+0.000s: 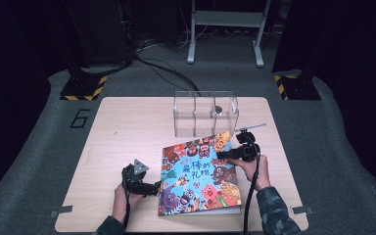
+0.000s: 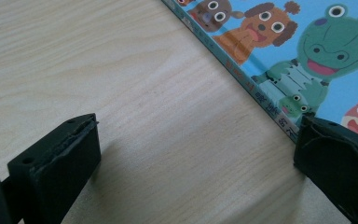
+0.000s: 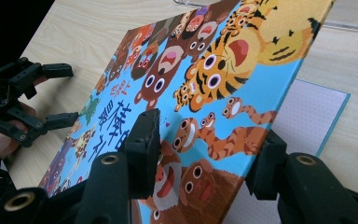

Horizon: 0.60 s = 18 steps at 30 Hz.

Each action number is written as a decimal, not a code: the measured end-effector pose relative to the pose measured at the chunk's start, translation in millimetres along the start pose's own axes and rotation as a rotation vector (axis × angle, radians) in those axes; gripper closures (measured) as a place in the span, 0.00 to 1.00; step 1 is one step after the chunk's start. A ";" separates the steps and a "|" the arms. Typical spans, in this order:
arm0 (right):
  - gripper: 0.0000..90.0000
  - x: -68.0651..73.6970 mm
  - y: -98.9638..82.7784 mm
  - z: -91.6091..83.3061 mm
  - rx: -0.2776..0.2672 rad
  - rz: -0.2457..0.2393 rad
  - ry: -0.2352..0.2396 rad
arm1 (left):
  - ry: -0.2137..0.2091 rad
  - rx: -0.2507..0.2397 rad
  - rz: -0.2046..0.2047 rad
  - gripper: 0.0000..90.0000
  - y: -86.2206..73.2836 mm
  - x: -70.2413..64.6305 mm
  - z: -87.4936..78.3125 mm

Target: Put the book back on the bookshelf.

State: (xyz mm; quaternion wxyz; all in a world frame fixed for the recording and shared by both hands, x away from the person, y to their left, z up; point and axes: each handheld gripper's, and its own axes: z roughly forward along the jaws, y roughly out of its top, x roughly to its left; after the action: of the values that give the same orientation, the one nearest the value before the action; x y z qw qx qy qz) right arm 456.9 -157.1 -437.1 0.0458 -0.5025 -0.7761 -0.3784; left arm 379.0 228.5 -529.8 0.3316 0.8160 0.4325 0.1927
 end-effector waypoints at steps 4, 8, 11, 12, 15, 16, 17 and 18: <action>0.59 -2.5 -3.5 1.1 -0.003 0.023 0.006 | -0.023 -0.025 -0.057 0.00 -0.3 2.8 -2.3; 0.59 -3.0 -4.9 1.5 -0.013 0.013 0.002 | -0.035 -0.055 -0.097 0.00 -1.4 0.7 -1.9; 0.58 -3.3 -5.3 1.8 -0.017 0.007 -0.003 | -0.033 -0.056 -0.096 0.00 -1.7 -2.1 -1.4; 0.58 -1.6 -5.3 1.1 -0.013 0.014 -0.006 | -0.035 -0.056 -0.099 0.00 -1.8 -1.6 -0.9; 0.57 1.2 -3.6 0.5 -0.013 0.008 -0.013 | -0.037 -0.056 -0.101 0.00 -1.5 -1.5 -0.7; 0.57 1.6 -2.9 0.2 -0.010 -0.001 -0.014 | -0.038 -0.055 -0.101 0.00 -1.5 -1.4 -0.8; 0.57 2.8 -2.0 -0.4 -0.010 -0.004 -0.019 | -0.040 -0.053 -0.100 0.00 -1.5 -1.2 -0.8; 0.57 3.4 -1.2 -0.3 -0.007 -0.009 -0.024 | -0.040 -0.053 -0.098 0.00 -1.5 -1.0 -0.8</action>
State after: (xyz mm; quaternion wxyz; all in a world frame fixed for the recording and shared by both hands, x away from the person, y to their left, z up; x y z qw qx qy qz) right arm 454.2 -155.0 -436.0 0.0329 -0.5036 -0.7775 -0.3753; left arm 377.2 228.6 -530.3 0.3705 0.7884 0.4602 0.1712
